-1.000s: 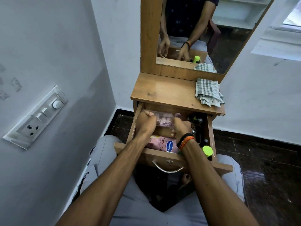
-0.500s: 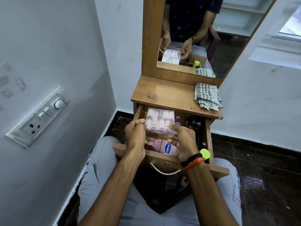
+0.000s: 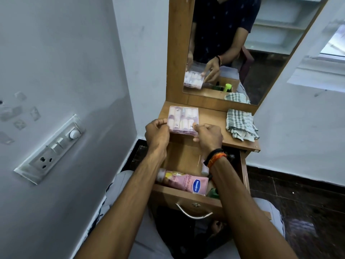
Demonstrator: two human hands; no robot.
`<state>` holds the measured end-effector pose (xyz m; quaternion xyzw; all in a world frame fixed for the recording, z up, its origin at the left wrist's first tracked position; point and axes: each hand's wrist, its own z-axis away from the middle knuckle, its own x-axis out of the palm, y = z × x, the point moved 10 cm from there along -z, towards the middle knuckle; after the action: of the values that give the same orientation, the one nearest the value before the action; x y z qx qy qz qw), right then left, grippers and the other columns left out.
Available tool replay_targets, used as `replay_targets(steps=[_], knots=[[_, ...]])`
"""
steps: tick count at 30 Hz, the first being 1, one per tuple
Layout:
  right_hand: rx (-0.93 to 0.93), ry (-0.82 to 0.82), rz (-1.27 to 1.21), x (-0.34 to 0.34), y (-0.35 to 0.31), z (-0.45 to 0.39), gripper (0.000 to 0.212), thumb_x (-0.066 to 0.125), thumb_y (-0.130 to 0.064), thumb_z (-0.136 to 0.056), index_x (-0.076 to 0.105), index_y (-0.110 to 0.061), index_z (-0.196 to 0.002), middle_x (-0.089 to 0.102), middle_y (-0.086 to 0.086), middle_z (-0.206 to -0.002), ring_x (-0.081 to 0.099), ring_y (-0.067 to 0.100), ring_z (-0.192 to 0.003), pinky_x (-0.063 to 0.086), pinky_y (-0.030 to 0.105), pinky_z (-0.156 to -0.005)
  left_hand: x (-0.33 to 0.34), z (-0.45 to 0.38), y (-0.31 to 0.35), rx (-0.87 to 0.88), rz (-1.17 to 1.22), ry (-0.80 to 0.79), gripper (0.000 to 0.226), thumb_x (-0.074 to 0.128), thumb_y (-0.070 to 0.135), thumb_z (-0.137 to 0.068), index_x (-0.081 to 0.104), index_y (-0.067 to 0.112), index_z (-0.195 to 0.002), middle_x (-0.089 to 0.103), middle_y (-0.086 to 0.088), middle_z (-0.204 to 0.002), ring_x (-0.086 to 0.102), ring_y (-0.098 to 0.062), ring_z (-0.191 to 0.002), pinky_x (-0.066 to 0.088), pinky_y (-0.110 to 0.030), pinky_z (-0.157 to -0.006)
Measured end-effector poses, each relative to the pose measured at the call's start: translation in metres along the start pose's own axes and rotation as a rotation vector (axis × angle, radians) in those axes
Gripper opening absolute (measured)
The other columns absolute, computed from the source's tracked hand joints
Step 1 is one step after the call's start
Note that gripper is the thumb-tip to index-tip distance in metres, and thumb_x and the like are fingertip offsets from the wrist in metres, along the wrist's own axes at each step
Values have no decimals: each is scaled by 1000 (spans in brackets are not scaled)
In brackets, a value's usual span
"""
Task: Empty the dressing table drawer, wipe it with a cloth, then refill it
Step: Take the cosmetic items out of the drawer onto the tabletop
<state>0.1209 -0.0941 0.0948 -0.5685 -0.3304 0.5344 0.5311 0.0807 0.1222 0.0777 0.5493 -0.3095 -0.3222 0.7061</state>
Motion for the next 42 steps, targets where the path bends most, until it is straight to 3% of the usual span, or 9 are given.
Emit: replay_targets(steps=[3, 6, 9, 14, 18, 23, 30, 36, 42], knots=[[-26, 20, 101, 17, -12, -19, 32, 72, -37, -86, 71, -9, -70, 73, 1, -76, 70, 24, -77, 59, 37, -75, 3, -15, 9, 23, -97, 50, 9, 66, 20, -94, 72, 15, -90, 72, 9, -80, 72, -10, -78, 57, -24, -61], [-30, 13, 163, 33, -16, -29, 39, 70, -35, -90, 57, -16, -58, 60, -1, -64, 58, 20, -66, 43, 27, -59, 4, -32, 13, 38, -177, 65, 15, 66, 27, -96, 72, 13, -95, 70, 9, -83, 69, -10, -79, 50, -19, -54], [-19, 12, 211, 45, -15, -37, 42, 69, -32, -91, 52, -18, -56, 51, -4, -58, 48, 15, -57, 35, 24, -52, 5, -49, 19, 81, -230, 74, 20, 69, 33, -93, 72, 13, -91, 73, 4, -87, 70, -11, -81, 54, -22, -57], [-31, 42, 250, 55, -17, -52, 45, 72, -34, -88, 52, -17, -52, 49, -2, -54, 45, 15, -53, 48, 31, -63, 12, -64, 26, 152, -297, 55, 26, 67, 39, -94, 72, 14, -96, 73, 4, -91, 69, -11, -83, 57, -25, -65], [-47, 62, 259, 59, -19, -60, 43, 73, -37, -88, 55, -17, -55, 52, -3, -58, 48, 15, -56, 43, 25, -57, 12, -73, 21, 147, -350, 31, 29, 67, 44, -92, 72, 16, -99, 74, 3, -96, 69, -14, -88, 59, -30, -75], [-89, 65, 318, 64, -23, -63, 28, 77, -30, -84, 68, -11, -66, 68, 3, -72, 65, 20, -71, 56, 31, -69, 13, -71, 23, 196, -347, 28, 23, 67, 36, -95, 70, 14, -102, 68, 6, -92, 65, -10, -84, 50, -16, -60], [-83, 50, 321, 67, -24, -64, 22, 78, -27, -84, 68, -14, -70, 60, -1, -66, 57, 15, -62, 42, 21, -55, 13, -77, 21, 193, -324, 9, 29, 72, 42, -91, 71, 15, -100, 73, 4, -96, 68, -11, -88, 57, -25, -71], [-78, 40, 320, 66, -24, -64, 24, 77, -28, -85, 68, -10, -71, 61, 0, -67, 58, 16, -64, 46, 23, -56, 11, -74, 21, 192, -359, 9, 30, 70, 39, -93, 71, 12, -108, 74, 0, -105, 69, -15, -96, 48, -14, -60], [-176, 122, 235, 36, -37, -37, 10, 69, -18, -87, 74, -13, -94, 71, -1, -93, 63, 13, -88, 45, 22, -71, 15, -44, 36, 379, -557, 48, 58, 76, 22, -84, 53, 12, -136, 56, -8, -140, 49, -24, -129, 47, -35, -99]])
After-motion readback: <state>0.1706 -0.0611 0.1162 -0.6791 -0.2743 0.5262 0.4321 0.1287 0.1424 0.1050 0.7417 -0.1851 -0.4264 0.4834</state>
